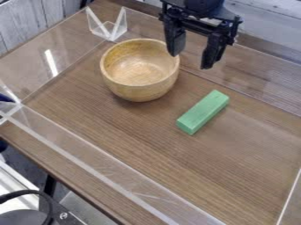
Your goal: Put the green block in the brown bowl
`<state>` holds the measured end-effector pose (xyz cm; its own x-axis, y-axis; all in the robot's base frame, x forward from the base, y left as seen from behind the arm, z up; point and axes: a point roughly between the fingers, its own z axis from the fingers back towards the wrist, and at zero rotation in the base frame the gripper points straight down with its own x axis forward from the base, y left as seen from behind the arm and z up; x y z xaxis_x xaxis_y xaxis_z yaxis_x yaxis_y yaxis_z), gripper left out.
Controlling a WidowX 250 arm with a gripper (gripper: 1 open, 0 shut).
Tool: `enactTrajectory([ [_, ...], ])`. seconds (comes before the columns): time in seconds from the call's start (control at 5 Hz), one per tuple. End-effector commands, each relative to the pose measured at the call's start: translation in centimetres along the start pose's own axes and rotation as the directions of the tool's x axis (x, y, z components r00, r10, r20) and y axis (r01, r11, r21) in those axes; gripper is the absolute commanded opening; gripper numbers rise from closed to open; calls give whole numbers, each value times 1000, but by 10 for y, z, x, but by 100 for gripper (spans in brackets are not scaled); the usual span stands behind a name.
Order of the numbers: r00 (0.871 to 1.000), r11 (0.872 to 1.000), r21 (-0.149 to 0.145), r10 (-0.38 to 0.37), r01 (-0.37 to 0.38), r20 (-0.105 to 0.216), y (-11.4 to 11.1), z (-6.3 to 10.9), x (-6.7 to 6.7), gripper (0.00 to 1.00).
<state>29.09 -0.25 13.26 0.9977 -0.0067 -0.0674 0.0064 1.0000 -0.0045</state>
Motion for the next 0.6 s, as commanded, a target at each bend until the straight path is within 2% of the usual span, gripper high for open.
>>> enactTrajectory([
  [0.0,1000,1000,2,24,-24,12,-5,-6,5,100],
  [0.2,1000,1000,-16,-24,24,5,-5,-20,8,100],
  [0.4,994,993,-43,-106,107,19,-6,-37,8,100],
])
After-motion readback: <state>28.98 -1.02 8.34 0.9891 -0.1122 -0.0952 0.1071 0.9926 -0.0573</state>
